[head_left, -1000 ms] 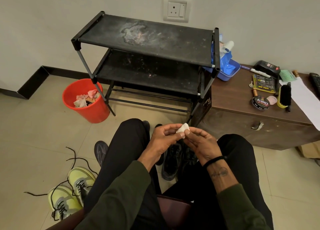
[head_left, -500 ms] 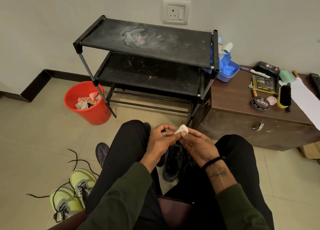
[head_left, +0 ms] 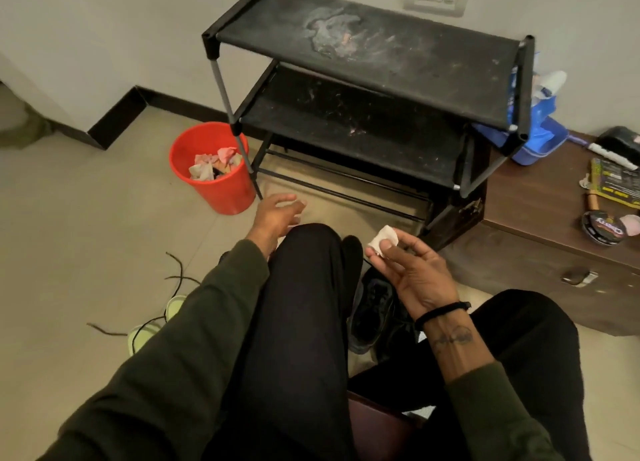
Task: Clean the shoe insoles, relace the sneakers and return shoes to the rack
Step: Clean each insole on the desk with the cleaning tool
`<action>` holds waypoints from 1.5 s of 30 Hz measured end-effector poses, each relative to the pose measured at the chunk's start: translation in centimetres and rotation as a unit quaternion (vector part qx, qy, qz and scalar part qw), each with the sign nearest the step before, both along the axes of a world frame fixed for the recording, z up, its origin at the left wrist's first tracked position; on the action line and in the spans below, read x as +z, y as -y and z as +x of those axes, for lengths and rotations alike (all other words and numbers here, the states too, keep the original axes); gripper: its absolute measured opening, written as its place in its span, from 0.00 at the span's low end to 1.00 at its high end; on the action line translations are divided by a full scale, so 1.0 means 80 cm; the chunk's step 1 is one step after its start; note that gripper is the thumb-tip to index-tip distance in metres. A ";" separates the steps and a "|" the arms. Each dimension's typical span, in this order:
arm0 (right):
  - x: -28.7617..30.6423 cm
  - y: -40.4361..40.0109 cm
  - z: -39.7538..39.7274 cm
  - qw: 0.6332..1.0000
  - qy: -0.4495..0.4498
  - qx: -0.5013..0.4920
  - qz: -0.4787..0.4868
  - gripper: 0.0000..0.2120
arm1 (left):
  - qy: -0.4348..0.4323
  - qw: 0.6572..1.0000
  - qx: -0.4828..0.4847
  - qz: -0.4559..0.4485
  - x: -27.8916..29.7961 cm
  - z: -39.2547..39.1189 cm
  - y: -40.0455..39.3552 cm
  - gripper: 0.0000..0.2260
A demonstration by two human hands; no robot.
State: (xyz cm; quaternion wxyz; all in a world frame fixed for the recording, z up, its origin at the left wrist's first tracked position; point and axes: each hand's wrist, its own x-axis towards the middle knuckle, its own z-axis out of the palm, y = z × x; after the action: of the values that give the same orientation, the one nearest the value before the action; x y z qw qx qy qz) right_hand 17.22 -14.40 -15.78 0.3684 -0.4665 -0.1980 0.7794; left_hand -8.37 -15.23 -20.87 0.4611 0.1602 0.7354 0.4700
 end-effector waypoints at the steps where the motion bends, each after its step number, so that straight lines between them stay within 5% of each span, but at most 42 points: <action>1: 0.002 -0.002 -0.008 1.000 -0.002 0.000 0.004 0.13 | 0.019 0.999 0.017 -0.019 -0.020 -0.005 0.012 0.14; 7: 0.001 -0.021 -0.081 1.000 0.011 0.020 0.013 0.12 | 0.074 0.983 0.002 -0.165 -0.140 -0.024 0.106 0.08; 12: 0.009 -0.037 -0.135 0.983 0.111 0.102 0.105 0.14 | 0.082 0.962 0.006 -0.260 -0.256 -0.029 0.153 0.11; 14: 0.007 -0.037 -0.158 0.945 0.211 0.167 0.188 0.11 | 0.102 0.951 0.011 -0.291 -0.280 -0.026 0.161 0.13; 17: -0.005 -0.038 -0.188 0.839 0.353 0.246 0.333 0.07 | 0.088 0.947 0.018 -0.308 -0.293 -0.022 0.158 0.18; 20: -0.015 -0.041 -0.222 0.782 0.386 0.288 0.396 0.05 | 0.077 0.945 0.031 -0.316 -0.319 -0.023 0.148 0.27; 25: -0.036 -0.045 -0.255 0.700 0.447 0.329 0.449 0.09 | 0.086 0.943 0.070 -0.315 -0.367 -0.027 0.140 0.22; 33: -0.039 -0.046 -0.259 0.688 0.461 0.336 0.449 0.09 | 0.101 0.930 0.108 -0.336 -0.378 -0.008 0.117 0.32; 39: -0.037 -0.047 -0.256 0.708 0.448 0.322 0.441 0.09 | 0.189 0.924 0.125 -0.308 -0.377 -0.006 0.083 0.16; 45: -0.036 -0.048 -0.250 0.719 0.437 0.310 0.443 0.10 | 0.156 0.922 0.220 -0.279 -0.371 -0.014 0.047 0.34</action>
State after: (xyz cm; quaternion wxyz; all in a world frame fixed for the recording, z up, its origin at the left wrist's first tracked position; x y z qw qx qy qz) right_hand -2.78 -10.56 -18.68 0.1435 -0.4511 -0.7934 0.3828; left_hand -9.47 -18.97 -50.52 0.4811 -0.2154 0.7722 0.3547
